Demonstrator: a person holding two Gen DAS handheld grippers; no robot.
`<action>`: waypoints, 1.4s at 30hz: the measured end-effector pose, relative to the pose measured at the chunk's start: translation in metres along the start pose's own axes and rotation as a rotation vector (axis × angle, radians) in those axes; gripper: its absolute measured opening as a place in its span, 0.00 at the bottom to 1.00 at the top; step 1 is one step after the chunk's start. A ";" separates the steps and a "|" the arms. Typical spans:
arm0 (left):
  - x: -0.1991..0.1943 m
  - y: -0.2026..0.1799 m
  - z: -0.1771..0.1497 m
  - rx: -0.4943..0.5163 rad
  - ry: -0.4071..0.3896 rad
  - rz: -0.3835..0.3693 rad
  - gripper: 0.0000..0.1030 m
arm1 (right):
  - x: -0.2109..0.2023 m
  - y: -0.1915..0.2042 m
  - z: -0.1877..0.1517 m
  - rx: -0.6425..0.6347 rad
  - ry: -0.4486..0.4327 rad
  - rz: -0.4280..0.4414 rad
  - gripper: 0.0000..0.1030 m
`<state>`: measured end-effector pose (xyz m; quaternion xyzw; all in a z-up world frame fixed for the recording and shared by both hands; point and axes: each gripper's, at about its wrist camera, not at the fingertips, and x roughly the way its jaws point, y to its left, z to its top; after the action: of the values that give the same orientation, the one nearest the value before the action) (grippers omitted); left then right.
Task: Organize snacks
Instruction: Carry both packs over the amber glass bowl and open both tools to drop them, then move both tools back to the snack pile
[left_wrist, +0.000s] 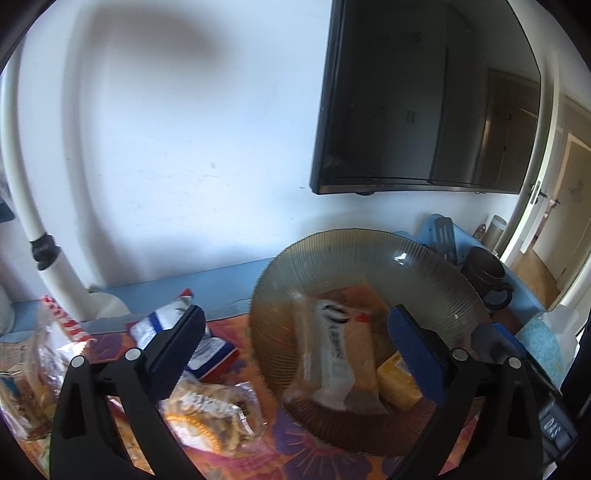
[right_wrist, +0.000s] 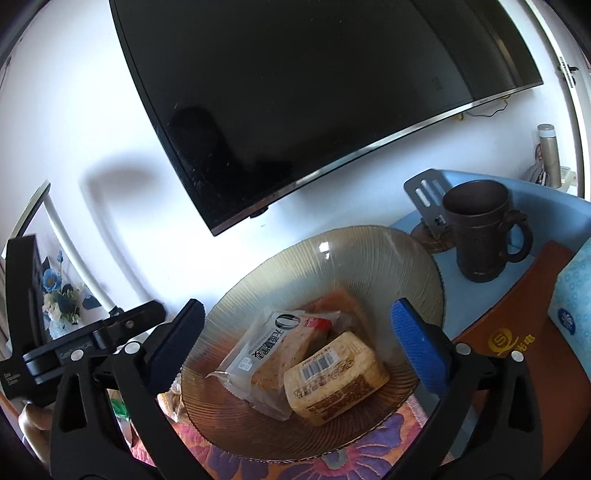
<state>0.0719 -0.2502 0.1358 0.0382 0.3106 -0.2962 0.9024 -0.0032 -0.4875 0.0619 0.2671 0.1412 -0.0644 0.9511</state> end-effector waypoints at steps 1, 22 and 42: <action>-0.003 0.002 0.000 -0.004 -0.002 0.007 0.95 | -0.001 -0.001 0.000 0.004 -0.005 -0.003 0.97; -0.119 0.108 -0.039 -0.104 -0.013 0.346 0.95 | -0.018 0.087 -0.009 -0.123 0.061 0.162 0.97; -0.183 0.288 -0.163 -0.453 0.141 0.444 0.95 | 0.050 0.306 -0.172 -0.663 0.559 0.501 0.97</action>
<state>0.0295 0.1206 0.0786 -0.0764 0.4146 -0.0121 0.9067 0.0648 -0.1397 0.0563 -0.0167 0.3350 0.2883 0.8969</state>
